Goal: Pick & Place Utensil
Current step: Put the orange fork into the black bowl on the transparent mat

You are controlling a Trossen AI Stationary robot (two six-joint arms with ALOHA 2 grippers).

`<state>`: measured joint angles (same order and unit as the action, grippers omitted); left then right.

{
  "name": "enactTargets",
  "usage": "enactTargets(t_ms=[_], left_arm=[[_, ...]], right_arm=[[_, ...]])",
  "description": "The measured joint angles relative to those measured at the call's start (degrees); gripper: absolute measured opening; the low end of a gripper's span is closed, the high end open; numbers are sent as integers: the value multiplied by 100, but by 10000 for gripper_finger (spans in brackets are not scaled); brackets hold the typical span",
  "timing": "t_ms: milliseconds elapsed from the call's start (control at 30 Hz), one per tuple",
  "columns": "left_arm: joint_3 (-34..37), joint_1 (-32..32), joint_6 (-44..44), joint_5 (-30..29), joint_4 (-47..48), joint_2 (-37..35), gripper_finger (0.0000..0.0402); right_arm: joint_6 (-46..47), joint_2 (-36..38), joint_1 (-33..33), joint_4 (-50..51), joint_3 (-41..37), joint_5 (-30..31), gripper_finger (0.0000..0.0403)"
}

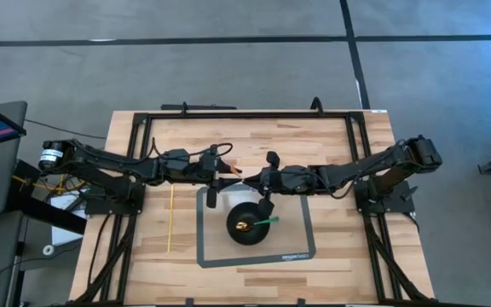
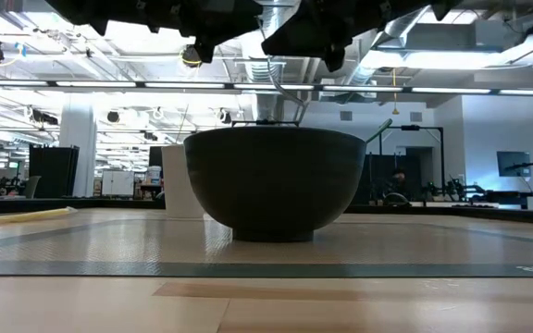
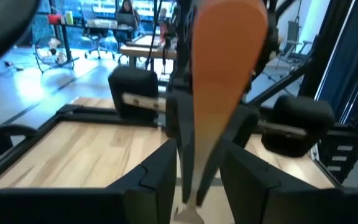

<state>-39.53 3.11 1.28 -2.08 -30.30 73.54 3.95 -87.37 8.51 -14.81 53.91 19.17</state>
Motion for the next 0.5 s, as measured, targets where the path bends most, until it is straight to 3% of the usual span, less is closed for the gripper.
enactTargets(t_ms=[367,500], left_arm=[[0,33,-9,-7,-146,2,23],[0,31,-11,-27,-149,2,29]], right_arm=[[15,0,2,-85,0,-11,12],[15,0,-2,-85,0,-8,15]])
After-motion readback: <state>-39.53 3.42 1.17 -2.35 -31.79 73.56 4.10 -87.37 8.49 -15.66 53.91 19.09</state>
